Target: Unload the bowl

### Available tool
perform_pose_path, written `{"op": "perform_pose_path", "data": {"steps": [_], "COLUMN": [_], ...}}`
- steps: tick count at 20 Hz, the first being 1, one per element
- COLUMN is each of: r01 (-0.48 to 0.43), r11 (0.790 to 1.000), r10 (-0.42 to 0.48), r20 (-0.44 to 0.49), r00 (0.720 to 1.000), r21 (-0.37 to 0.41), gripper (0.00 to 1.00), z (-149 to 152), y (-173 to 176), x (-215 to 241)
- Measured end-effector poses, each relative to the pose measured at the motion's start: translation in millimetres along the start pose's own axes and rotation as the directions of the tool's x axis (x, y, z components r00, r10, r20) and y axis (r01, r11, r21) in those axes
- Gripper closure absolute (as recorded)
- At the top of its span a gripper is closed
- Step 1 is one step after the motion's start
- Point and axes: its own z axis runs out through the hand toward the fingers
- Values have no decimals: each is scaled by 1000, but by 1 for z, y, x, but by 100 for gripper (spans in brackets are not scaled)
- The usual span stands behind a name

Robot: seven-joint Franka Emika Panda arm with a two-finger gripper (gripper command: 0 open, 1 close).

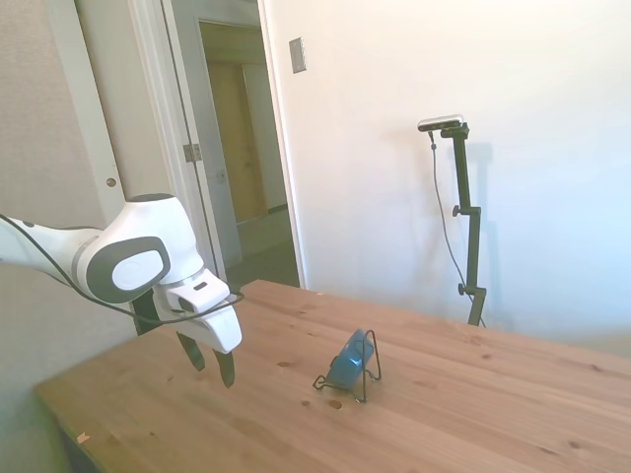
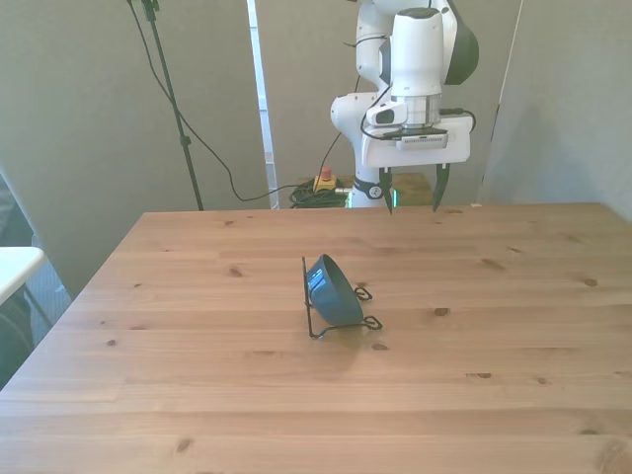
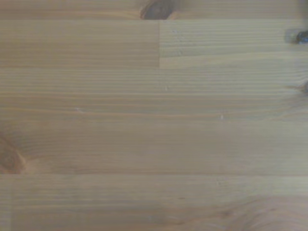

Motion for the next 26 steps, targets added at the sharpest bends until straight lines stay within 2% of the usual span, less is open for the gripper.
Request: {"op": "perform_pose_path", "data": {"steps": [4, 9, 13, 17, 21, 26], "r01": [4, -120, -274, -382, -456, -510], "r11": [1000, 992, 961, 924, 890, 860], "r10": [-5, 123, 276, 372, 431, 476], "r20": [-37, -111, -207, -279, -342, -366], "r00": [999, 986, 939, 886, 835, 800], "r21": [-6, 26, 39, 20, 8, 2], "gripper": [0, 0, 0, 0, 0, 0], "z": [-6, -21, -29, -23, -8, 5], "y": [-5, -29, -30, -25, -30, -27], "x": [9, 44, 85, 119, 141, 166]}}
